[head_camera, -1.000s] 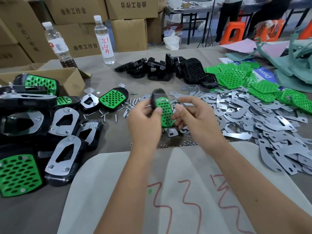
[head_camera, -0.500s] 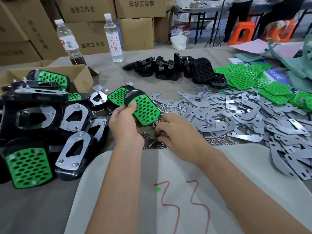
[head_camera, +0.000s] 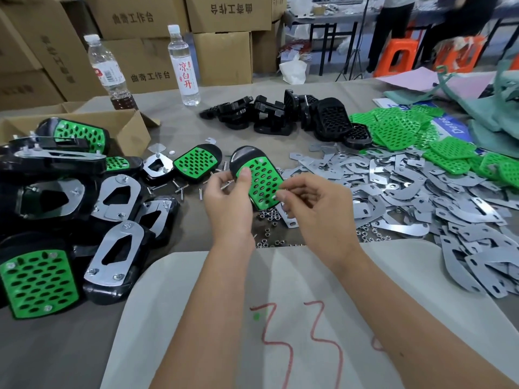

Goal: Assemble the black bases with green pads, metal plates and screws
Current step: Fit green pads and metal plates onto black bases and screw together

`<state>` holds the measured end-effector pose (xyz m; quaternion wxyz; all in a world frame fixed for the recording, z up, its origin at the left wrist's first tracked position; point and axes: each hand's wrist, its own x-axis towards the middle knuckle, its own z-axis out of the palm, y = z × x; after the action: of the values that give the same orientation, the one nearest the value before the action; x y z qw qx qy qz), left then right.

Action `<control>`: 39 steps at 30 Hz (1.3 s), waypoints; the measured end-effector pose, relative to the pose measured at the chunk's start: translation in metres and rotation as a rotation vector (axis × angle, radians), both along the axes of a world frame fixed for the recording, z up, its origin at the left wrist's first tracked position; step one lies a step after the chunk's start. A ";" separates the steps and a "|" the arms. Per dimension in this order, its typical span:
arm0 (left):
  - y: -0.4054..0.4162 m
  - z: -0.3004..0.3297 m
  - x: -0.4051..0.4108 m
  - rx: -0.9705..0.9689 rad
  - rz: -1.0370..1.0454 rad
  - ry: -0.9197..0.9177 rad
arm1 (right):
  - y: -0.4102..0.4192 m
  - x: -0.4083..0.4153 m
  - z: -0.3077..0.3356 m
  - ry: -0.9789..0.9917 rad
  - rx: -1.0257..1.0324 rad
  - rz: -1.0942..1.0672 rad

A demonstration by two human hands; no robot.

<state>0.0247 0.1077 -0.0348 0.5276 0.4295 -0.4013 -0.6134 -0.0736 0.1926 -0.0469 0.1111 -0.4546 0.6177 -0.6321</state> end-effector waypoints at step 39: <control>0.004 0.011 0.017 0.050 -0.602 -0.128 | 0.001 -0.019 -0.001 -0.506 0.116 0.161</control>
<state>0.0415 0.1114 -0.0237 0.2849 0.3419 -0.5275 -0.7237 -0.0922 0.1939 -0.0475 0.3379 -0.3228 0.5672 -0.6782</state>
